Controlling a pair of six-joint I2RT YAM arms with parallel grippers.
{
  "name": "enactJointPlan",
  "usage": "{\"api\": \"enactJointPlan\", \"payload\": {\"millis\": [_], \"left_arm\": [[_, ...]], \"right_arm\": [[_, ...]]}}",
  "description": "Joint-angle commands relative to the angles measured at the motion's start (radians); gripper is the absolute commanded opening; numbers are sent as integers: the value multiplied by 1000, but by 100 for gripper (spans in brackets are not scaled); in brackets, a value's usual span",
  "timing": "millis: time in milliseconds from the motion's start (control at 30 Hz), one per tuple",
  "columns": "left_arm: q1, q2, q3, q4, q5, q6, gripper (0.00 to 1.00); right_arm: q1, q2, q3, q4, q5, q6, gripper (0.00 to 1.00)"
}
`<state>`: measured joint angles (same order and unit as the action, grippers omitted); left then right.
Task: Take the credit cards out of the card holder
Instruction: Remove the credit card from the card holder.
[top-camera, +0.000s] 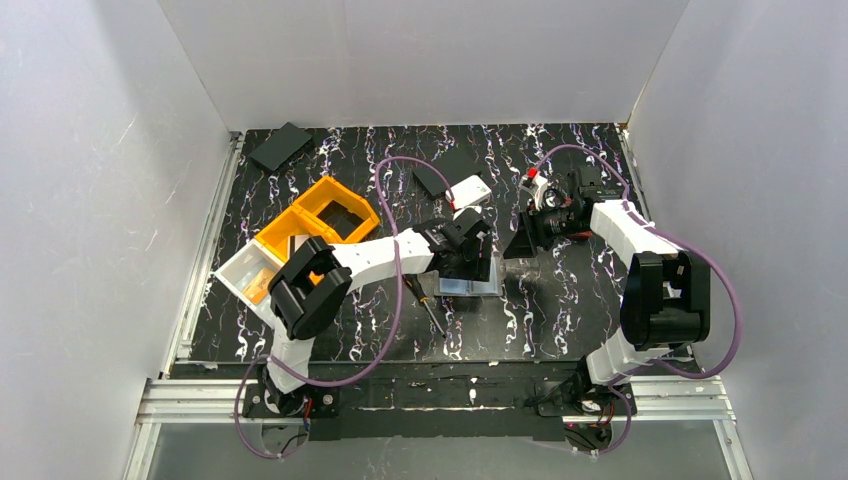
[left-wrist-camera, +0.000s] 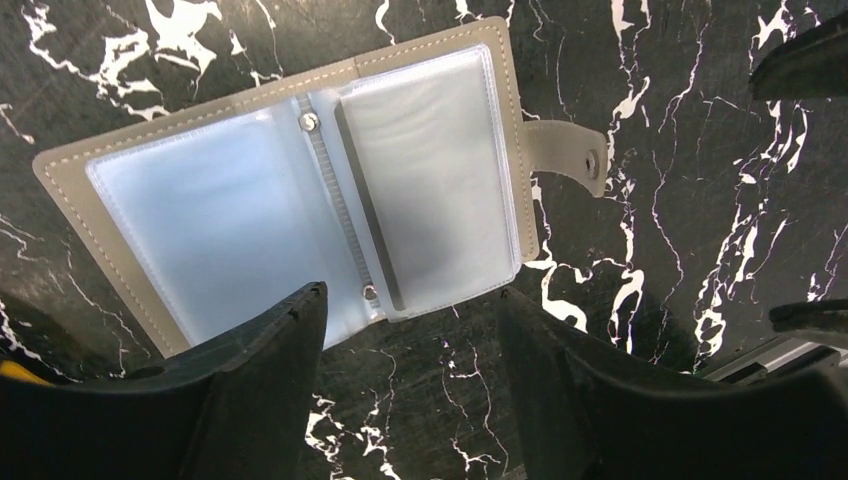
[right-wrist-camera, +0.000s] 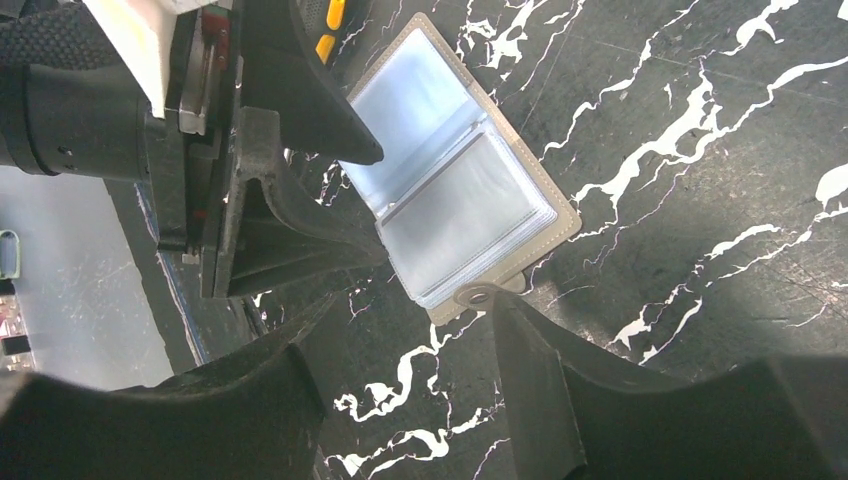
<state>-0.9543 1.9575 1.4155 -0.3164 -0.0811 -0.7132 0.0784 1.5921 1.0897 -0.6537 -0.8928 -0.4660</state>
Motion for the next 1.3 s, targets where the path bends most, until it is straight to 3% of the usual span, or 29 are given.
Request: {"api": "enactJointPlan", "payload": {"millis": [0, 500, 600, 667, 767, 1100, 1267], "left_arm": [[-13, 8, 54, -81, -19, -64, 60], [-34, 168, 244, -283, -70, -90, 59], [-41, 183, 268, -317, -93, -96, 52], [-41, 188, 277, -331, -97, -92, 41], [-41, 188, 274, -340, -102, -88, 35], [-38, 146, 254, -271, -44, -58, 38], [-39, 163, 273, -265, -15, -53, 46]], "right_arm": [[-8, -10, -4, 19, -20, 10, 64], [-14, -6, -6, 19, -31, 13, 64], [-15, -4, -7, 18, -32, 13, 64], [-15, -6, -5, 19, -32, 13, 63], [-16, -5, -5, 19, -34, 12, 63], [-17, -2, -10, 8, -39, 9, 63], [-17, -1, -8, 6, -41, 7, 63]]}}
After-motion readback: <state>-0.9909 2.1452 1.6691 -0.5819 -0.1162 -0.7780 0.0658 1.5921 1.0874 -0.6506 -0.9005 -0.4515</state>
